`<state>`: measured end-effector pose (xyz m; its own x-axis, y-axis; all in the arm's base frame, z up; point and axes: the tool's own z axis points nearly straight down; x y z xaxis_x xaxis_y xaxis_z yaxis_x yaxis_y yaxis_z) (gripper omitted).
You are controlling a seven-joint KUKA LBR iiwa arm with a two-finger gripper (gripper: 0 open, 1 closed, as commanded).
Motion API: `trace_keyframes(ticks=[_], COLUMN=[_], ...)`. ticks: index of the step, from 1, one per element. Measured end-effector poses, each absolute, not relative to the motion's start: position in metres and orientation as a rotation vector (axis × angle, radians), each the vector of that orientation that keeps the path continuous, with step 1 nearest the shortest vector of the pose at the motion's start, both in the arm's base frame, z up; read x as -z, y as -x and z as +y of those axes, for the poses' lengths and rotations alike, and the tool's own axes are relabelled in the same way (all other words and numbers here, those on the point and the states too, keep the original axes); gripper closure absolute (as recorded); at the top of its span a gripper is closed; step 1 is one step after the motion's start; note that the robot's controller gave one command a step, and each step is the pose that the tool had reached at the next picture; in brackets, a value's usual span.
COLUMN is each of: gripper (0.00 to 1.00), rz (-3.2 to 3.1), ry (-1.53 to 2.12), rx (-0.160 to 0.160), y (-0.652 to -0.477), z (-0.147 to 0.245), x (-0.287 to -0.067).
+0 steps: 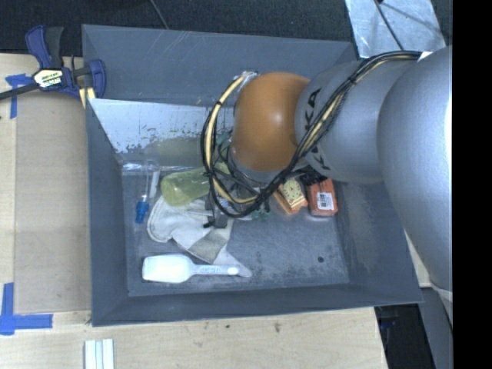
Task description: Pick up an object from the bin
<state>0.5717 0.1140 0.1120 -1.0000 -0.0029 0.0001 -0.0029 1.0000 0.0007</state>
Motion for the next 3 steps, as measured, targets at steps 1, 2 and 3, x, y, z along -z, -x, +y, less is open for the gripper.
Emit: trace_keyframes(ticks=[1,2,3], gripper=[1.0,1.0,1.0], rz=[-3.141,-3.136,-3.133], ry=[-0.013,-0.152,-0.181], rx=[0.0,-0.001,-0.001], y=[-0.571,-0.561,-0.561], z=[0.115,0.114,0.113], x=[-0.133,-0.201,-0.217])
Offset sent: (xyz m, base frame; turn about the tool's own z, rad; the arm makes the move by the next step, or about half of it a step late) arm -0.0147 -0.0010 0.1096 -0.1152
